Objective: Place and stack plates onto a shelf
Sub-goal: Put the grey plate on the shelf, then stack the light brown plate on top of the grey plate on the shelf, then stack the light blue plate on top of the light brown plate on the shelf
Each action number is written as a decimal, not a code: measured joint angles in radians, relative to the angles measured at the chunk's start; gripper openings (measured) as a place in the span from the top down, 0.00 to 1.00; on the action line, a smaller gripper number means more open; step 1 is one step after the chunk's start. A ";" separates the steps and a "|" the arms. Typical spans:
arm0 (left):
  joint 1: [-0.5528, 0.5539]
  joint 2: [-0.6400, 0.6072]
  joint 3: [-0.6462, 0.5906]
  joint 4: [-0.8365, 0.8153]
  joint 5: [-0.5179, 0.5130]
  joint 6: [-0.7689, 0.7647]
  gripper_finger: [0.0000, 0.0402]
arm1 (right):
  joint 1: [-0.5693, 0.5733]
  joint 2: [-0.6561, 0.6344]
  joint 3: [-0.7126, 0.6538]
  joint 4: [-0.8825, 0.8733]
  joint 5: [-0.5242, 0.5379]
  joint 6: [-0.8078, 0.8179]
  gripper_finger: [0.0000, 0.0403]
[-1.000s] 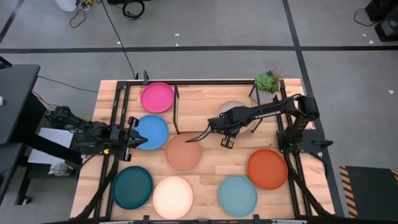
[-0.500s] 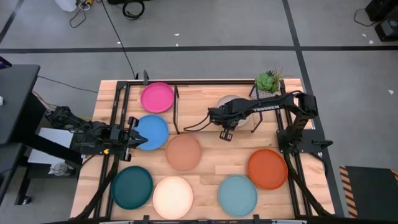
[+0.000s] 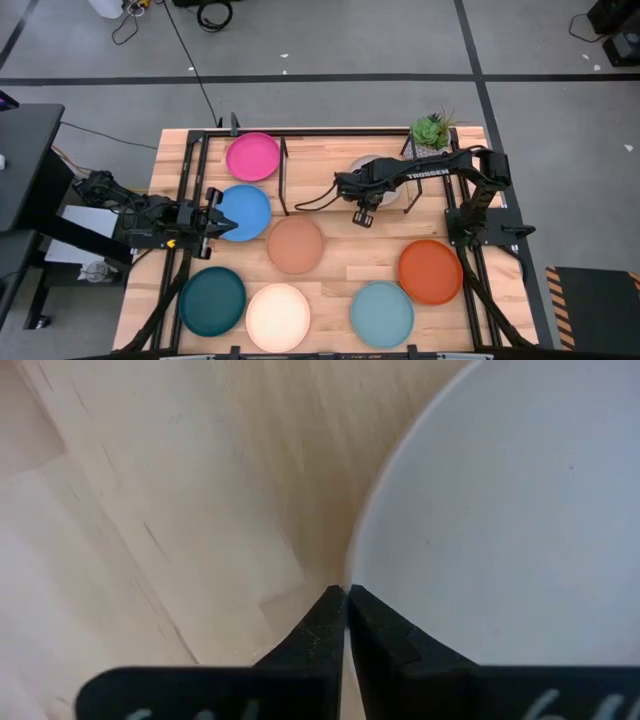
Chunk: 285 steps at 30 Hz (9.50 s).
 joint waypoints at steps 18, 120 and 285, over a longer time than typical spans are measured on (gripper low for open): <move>0.000 0.000 0.000 0.000 0.000 0.000 0.94 | 0.020 0.000 0.000 0.000 0.011 0.039 0.82; 0.000 0.000 0.089 -0.252 -0.068 -0.036 0.94 | 0.527 0.539 0.714 -0.052 0.000 -0.285 0.94; 0.000 0.000 0.089 -0.255 -0.067 -0.055 0.94 | 0.600 0.282 0.214 0.063 -0.180 0.261 0.74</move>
